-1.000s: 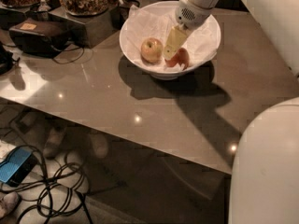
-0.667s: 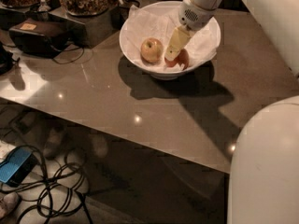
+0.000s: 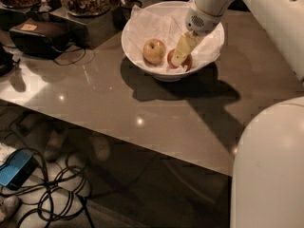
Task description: Pick apple from white bowl
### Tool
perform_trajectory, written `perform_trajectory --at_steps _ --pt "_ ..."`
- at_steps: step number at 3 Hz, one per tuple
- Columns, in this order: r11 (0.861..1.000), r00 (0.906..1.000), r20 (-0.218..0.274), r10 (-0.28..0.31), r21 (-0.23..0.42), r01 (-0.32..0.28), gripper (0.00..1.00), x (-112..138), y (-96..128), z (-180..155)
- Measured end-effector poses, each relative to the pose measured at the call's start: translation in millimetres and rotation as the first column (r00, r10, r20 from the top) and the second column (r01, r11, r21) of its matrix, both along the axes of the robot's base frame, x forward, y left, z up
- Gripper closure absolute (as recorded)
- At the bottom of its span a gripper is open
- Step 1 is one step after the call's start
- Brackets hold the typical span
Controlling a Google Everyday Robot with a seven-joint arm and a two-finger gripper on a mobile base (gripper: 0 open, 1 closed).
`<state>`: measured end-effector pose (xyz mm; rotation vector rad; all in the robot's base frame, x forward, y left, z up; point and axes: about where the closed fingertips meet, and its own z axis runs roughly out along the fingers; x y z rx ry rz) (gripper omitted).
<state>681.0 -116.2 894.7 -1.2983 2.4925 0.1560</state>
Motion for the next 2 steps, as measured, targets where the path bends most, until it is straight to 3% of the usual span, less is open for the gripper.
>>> perform_trajectory --at_steps 2 --pt "1.000 0.9975 -0.070 0.003 0.014 -0.002 0.28 -13.6 3.9 -19.9"
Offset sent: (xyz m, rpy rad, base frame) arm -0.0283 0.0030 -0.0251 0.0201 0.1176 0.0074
